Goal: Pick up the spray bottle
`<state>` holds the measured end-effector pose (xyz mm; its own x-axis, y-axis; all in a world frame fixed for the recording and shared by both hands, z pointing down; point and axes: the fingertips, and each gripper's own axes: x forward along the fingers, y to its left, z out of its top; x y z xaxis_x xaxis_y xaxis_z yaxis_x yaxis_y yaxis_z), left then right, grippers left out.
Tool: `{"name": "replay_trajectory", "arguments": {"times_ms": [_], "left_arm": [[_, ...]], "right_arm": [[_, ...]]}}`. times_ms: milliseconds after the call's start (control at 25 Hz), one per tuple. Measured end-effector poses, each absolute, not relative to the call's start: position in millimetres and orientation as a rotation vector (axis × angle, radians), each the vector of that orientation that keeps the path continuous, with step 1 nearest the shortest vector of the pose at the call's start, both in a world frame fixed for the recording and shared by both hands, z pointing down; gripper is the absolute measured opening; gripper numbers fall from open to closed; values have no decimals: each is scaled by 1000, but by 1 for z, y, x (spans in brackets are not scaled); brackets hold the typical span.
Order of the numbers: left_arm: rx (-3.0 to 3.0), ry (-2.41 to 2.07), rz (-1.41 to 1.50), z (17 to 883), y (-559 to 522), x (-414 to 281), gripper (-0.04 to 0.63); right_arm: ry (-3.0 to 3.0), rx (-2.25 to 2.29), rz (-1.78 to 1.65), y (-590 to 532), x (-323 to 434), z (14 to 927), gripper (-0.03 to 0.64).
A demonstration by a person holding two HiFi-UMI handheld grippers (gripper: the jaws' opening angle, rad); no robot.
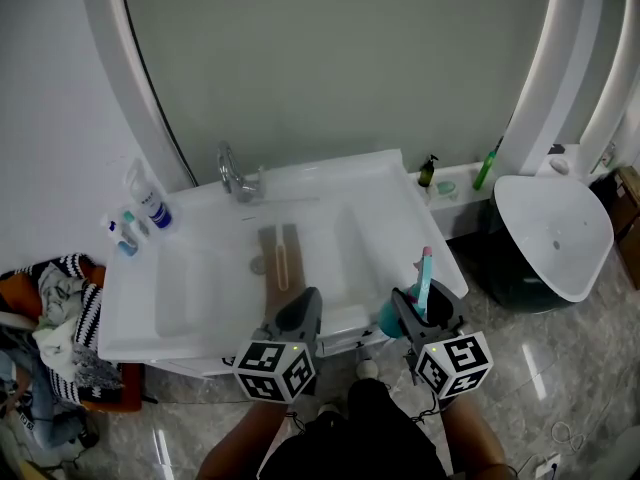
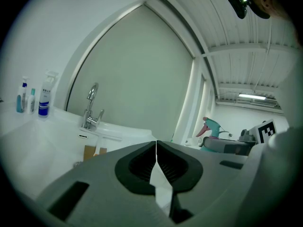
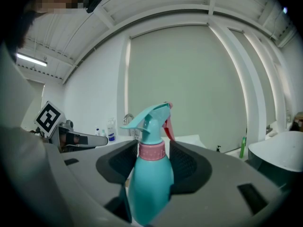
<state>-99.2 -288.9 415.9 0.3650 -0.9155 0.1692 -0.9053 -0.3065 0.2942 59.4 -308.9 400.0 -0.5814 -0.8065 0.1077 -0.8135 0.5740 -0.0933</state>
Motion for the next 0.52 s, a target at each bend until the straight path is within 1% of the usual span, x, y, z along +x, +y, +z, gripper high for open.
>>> {"name": "replay_trajectory", "arguments": {"times_ms": [520], "left_arm": [[2301, -1566, -39, 419, -293, -102, 6]], "right_arm": [[-2732, 1423, 222, -310, 52, 399, 206]]}}
